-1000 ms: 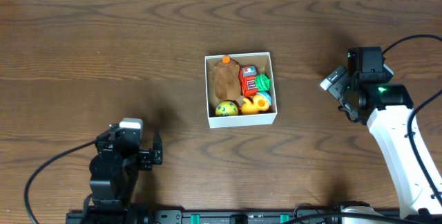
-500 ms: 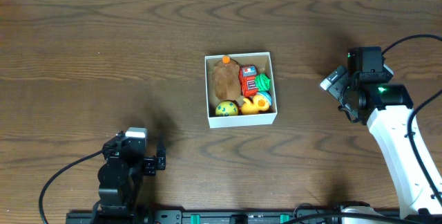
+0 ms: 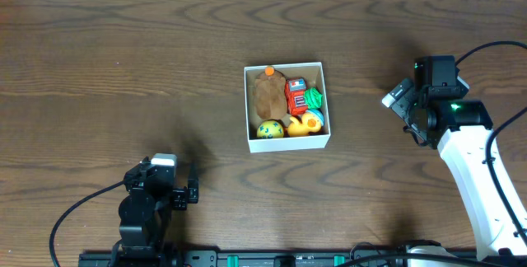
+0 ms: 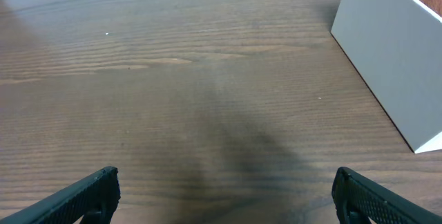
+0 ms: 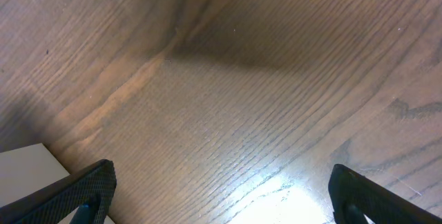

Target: Pack container

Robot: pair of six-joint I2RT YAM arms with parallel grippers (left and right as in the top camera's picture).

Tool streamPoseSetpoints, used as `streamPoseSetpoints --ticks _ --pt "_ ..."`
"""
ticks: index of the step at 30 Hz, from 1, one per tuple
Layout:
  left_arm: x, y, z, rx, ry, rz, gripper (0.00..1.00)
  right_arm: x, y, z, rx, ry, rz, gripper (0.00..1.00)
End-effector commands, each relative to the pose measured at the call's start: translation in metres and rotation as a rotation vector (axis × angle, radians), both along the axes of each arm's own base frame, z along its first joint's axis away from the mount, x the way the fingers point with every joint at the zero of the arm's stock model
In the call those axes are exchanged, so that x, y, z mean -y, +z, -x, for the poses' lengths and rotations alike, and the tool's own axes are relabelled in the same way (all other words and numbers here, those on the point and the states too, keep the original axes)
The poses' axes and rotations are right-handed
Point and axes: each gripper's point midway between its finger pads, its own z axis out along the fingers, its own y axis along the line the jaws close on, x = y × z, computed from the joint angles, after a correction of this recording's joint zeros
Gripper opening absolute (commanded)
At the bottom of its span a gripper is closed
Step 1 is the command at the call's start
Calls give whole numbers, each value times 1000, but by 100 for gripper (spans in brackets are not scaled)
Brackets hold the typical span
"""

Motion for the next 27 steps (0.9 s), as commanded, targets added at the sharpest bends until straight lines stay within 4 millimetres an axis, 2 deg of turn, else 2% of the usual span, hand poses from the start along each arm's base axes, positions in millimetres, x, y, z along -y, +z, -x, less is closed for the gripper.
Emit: streamPoseSetpoints --ticks 1,20,23,27 --pt "0 -3 0 -5 4 10 98 3 7 -3 18 -2 9 99" --pt "0 -3 0 -5 4 10 98 4 7 -2 17 -3 16 99" --pt "0 -3 0 -5 4 10 98 32 14 2 16 -70 150 99" --pt "0 -3 0 -5 4 10 98 36 34 14 58 -86 170 99"
